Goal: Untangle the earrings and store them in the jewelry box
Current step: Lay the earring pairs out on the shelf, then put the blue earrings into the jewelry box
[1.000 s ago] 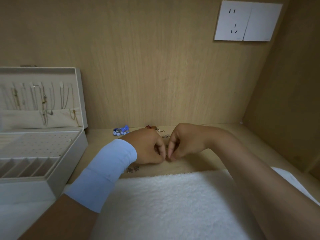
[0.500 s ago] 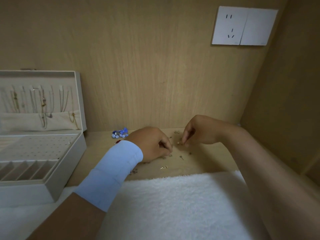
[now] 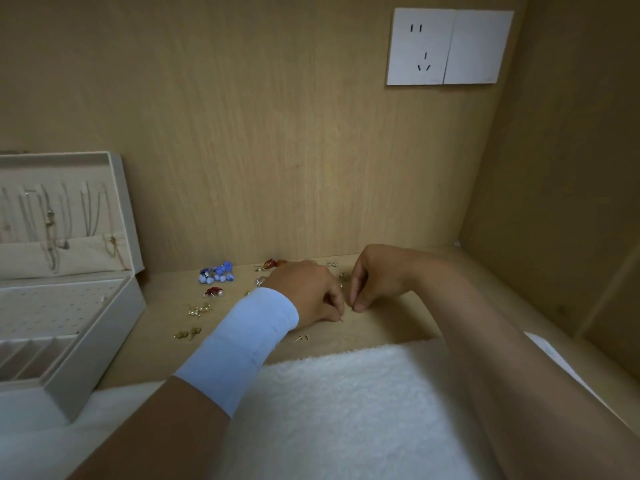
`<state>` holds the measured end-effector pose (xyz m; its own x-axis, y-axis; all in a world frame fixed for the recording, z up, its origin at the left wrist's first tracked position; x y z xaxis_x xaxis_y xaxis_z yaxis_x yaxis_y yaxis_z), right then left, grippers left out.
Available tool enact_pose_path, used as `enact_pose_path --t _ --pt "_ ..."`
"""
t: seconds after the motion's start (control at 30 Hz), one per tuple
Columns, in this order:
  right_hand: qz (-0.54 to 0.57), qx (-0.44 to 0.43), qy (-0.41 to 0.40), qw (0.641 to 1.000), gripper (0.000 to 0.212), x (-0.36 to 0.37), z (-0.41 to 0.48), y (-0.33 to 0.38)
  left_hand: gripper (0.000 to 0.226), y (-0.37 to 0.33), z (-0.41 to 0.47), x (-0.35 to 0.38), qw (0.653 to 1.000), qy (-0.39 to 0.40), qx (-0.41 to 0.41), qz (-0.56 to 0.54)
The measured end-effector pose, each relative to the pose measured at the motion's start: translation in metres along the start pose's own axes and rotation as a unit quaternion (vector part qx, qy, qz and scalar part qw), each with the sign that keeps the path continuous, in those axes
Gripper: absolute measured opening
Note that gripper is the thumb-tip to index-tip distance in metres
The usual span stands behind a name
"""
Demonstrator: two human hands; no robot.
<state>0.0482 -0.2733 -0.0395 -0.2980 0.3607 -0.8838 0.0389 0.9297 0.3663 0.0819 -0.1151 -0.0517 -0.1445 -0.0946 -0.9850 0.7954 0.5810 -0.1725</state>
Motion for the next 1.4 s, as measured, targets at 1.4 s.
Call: enact_pose_path --t 1.4 --pt "0.412 -0.284 -0.209 0.840 0.019 0.054 0.085 0.290 0.008 0.217 -0.223 -0.075 0.835 -0.315 -0.155 -0.423"
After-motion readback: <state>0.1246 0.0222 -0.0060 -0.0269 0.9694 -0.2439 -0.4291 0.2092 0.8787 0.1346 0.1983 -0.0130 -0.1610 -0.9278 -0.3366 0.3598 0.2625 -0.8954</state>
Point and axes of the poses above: each hand's wrist, its own z-axis towards the middle knuckle, its own x-axis out of the palm, y = z × x, the point moved 2 cm from there along z, towards the middle knuckle, and after that the axes turned 3 degrees about y, right-handed, at the moved point
